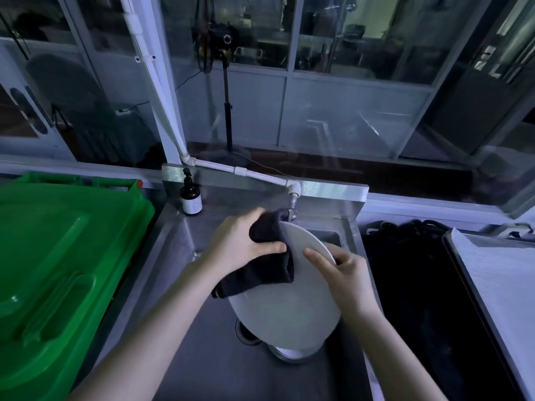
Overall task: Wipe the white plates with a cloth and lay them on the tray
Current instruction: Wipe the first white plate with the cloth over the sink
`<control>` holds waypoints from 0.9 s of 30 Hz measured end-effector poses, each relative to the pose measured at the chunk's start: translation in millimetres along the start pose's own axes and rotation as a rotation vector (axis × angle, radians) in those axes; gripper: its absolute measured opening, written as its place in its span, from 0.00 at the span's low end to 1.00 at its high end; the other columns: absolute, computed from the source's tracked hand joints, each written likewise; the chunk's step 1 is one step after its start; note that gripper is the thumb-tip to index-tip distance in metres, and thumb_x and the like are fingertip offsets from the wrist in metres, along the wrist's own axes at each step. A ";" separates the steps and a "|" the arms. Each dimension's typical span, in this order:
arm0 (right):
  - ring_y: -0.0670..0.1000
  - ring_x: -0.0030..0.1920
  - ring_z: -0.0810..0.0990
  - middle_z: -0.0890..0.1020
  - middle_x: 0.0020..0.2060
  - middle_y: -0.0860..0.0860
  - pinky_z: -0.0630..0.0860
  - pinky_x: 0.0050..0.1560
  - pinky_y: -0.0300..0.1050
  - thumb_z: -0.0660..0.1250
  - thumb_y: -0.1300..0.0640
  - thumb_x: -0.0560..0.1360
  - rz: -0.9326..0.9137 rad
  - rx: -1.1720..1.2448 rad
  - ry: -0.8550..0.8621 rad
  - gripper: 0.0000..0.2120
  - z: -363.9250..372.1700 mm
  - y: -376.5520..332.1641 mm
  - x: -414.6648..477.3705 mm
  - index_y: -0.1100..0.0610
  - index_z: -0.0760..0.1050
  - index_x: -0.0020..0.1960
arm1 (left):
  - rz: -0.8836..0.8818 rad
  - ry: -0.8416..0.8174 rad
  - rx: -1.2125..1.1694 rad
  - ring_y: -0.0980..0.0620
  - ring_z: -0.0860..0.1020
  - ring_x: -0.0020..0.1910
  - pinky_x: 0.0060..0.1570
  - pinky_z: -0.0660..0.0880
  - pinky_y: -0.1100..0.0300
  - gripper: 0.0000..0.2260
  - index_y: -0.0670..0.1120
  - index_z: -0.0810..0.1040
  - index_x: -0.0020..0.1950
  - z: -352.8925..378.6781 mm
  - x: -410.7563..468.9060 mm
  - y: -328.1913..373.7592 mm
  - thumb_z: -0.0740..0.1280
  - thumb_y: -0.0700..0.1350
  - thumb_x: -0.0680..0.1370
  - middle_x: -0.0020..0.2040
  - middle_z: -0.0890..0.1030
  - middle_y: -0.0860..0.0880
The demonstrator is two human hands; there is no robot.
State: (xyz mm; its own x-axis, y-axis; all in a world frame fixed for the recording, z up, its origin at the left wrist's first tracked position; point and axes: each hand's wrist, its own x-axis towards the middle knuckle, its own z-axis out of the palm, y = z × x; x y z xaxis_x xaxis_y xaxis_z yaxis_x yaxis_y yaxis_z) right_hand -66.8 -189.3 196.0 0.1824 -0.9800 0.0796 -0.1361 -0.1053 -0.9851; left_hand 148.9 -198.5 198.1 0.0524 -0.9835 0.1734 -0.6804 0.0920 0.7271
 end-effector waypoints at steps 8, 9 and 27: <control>0.39 0.29 0.66 0.71 0.25 0.46 0.61 0.30 0.35 0.73 0.54 0.76 -0.275 -0.506 -0.216 0.13 -3.3 -21.6 24.5 0.58 0.79 0.35 | 0.084 -0.160 -0.031 0.56 0.81 0.45 0.48 0.76 0.55 0.18 0.53 0.83 0.50 -6.1 0.4 12.7 0.81 0.55 0.63 0.42 0.84 0.55; 0.39 0.28 0.66 0.70 0.24 0.44 0.61 0.29 0.34 0.73 0.54 0.76 -0.268 -0.490 -0.170 0.14 -8.5 -22.8 26.5 0.57 0.78 0.34 | 0.049 -0.105 -0.095 0.57 0.82 0.46 0.49 0.77 0.57 0.17 0.52 0.84 0.50 -7.5 -1.6 9.2 0.81 0.53 0.65 0.43 0.85 0.53; 0.42 0.30 0.70 0.76 0.28 0.54 0.67 0.32 0.42 0.72 0.50 0.76 -0.173 -0.486 -0.255 0.14 -23.4 -31.5 33.5 0.58 0.80 0.37 | -0.093 -0.123 -0.085 0.72 0.75 0.47 0.43 0.68 0.79 0.27 0.70 0.71 0.54 -5.8 -24.8 0.1 0.80 0.61 0.61 0.46 0.79 0.67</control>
State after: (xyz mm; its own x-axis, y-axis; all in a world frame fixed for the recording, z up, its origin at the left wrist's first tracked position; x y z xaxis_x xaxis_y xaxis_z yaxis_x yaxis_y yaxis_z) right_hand -79.2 -222.7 233.3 0.4631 -0.8760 0.1348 -0.5044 -0.3855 -0.7726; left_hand 151.8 -173.1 197.7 0.0185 -0.9995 0.0236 -0.6122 0.0074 0.7906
